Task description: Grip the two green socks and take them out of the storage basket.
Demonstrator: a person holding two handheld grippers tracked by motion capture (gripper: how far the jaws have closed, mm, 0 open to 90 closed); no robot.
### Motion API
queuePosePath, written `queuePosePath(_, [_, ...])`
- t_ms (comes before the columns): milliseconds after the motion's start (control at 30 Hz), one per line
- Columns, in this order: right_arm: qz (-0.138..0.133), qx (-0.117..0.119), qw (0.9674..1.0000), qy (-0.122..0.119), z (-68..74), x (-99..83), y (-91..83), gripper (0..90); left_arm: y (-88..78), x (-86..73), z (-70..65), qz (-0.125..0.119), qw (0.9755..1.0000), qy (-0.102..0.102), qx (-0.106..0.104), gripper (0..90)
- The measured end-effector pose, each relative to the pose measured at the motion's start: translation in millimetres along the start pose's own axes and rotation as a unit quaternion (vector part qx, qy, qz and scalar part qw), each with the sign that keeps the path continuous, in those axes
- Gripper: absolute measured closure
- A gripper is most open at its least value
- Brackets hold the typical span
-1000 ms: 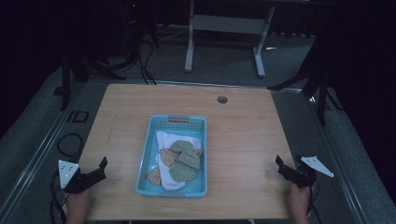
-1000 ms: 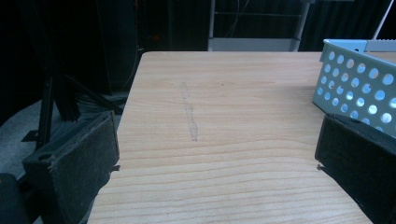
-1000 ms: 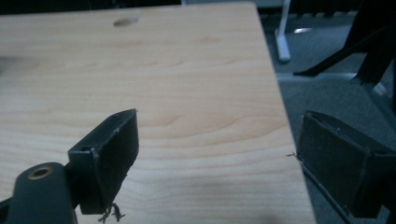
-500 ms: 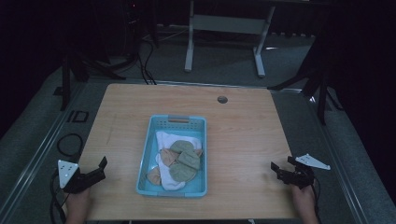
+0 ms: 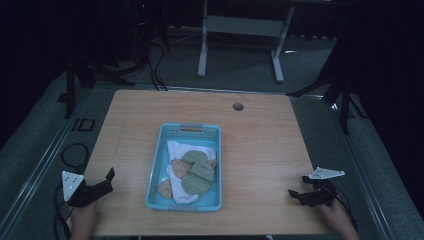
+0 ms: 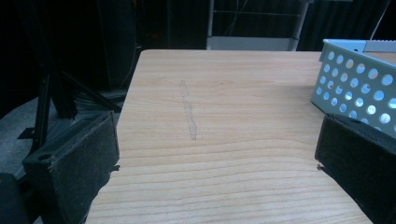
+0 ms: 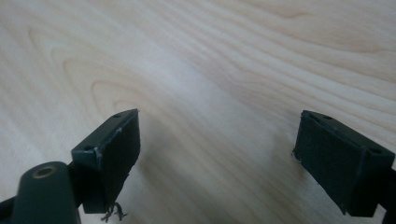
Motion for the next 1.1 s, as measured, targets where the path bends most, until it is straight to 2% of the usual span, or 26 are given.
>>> queuePosePath(167, [0.052,0.017,0.9979,-0.034,3.7,6.1,-2.1,14.0,0.0,0.0,0.2,0.0,1.0,-0.001,-0.003,0.0])
queuePosePath(267, [0.084,0.011,0.9944,-0.064,3.2,11.9,-4.0,14.0,0.3,0.0,-0.3,0.001,1.0,0.001,-0.001,0.0])
queuePosePath(433, [0.12,0.011,0.9893,-0.082,2.5,21.8,-7.4,14.5,0.6,0.1,-0.6,0.003,1.0,0.002,-0.002,0.0])
queuePosePath(467, [0.141,0.021,0.9865,-0.081,3.2,26.0,-7.6,14.5,0.5,0.1,-0.5,0.002,1.0,0.001,-0.002,0.0])
queuePosePath(567, [0.177,0.038,0.9794,-0.09,7.4,31.9,-5.4,14.4,0.3,0.1,-0.4,0.001,1.0,0.001,-0.002,0.0])
queuePosePath(667, [0.196,0.042,0.974,-0.106,12.4,37.7,-3.7,14.4,0.3,0.1,-0.2,0.002,1.0,0.0,-0.002,0.0])
queuePosePath(767, [0.206,0.043,0.9706,-0.117,15.3,42.7,-2.5,14.4,0.3,0.1,-0.1,0.002,1.0,0.0,-0.003,0.0])
queuePosePath(833, [0.218,0.046,0.9673,-0.121,17.1,44.4,-1.7,14.3,0.3,0.1,-0.1,0.002,1.0,0.0,-0.003,0.0])
queuePosePath(933, [0.245,0.056,0.9607,-0.118,19.8,45.4,-0.4,14.4,0.4,0.1,0.0,0.002,1.0,-0.001,-0.004,0.0])
queuePosePath(1067, [0.279,0.069,0.9498,-0.124,25.4,45.0,1.4,14.1,0.5,0.1,0.1,0.002,1.0,-0.001,-0.005,0.0])
queuePosePath(1100, [0.289,0.07,0.9457,-0.132,27.2,44.4,1.8,13.4,0.5,0.1,0.1,0.002,1.0,-0.001,-0.005,0.0])
Point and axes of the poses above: each handheld gripper's, and its own axes: y roughly forward along the jaws, x roughly out of its top, z roughly to its left, the point moved 4 cm from there along y, roughly forward along the jaws, and after that the axes turned 6 degrees about z, right-handed, at the moved point
